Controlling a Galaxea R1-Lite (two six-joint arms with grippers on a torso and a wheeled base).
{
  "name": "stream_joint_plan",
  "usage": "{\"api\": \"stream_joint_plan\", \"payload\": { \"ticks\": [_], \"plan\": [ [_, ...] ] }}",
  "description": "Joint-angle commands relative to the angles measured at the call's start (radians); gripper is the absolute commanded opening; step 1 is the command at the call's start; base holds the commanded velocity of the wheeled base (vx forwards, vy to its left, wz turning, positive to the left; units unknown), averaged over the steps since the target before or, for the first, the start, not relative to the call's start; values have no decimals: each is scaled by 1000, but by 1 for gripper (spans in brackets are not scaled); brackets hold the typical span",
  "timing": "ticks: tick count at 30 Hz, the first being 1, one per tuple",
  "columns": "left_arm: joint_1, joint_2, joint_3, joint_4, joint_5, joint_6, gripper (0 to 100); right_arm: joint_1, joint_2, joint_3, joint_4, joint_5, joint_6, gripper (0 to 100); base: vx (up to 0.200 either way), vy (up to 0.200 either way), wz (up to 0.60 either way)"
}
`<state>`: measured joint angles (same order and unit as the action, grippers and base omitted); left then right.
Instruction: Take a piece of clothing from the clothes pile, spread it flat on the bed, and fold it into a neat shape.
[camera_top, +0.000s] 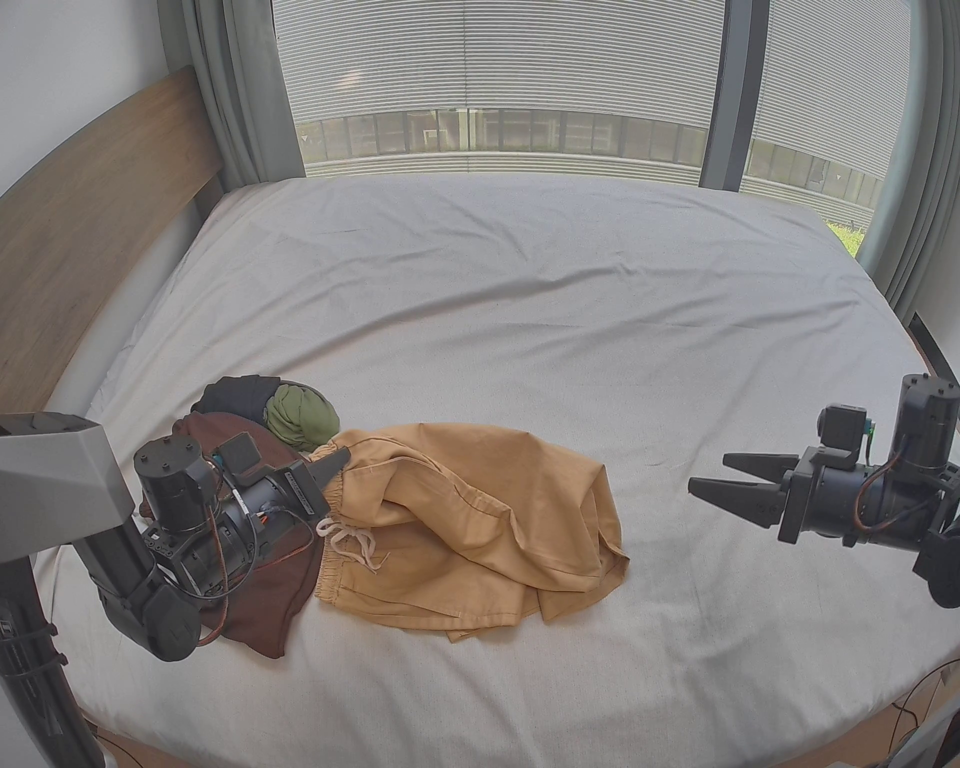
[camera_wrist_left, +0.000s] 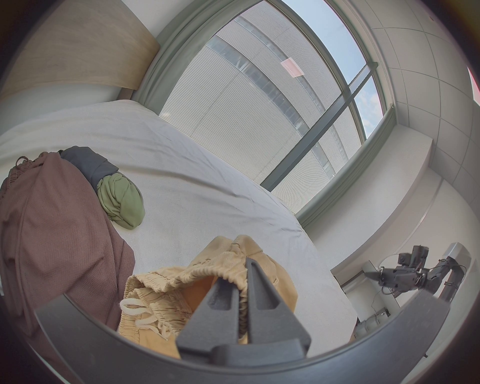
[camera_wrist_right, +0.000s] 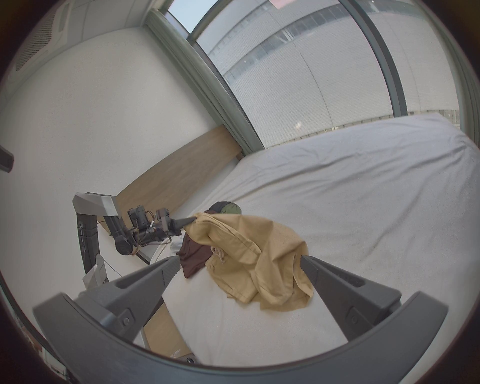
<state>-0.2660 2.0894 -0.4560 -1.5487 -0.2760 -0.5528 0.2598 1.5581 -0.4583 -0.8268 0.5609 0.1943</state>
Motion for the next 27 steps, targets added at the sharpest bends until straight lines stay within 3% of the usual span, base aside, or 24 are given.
{"api": "stream_joint_plan", "payload": {
  "ticks": [1, 13, 19, 20, 27],
  "plan": [
    [16, 5, -4, -1, 0, 1, 0, -24, 137, 32, -48, 21, 10, 100, 0, 0, 0],
    [42, 8, -17, -1, 4, 4, 0, -1, 349, 36, -249, 21, 80, 100, 0, 0, 0],
    [42, 0, -15, -1, 4, 5, 0, 4, 497, 38, -439, 19, 128, 100, 0, 0, 0],
    [42, -2, -17, -1, 4, 5, 0, 4, 543, 40, -515, 19, 157, 100, 0, 0, 0],
    [42, 9, -17, -1, 4, 5, 0, 27, 675, 27, -669, 14, 261, 100, 0, 0, 0]
  ]
}}
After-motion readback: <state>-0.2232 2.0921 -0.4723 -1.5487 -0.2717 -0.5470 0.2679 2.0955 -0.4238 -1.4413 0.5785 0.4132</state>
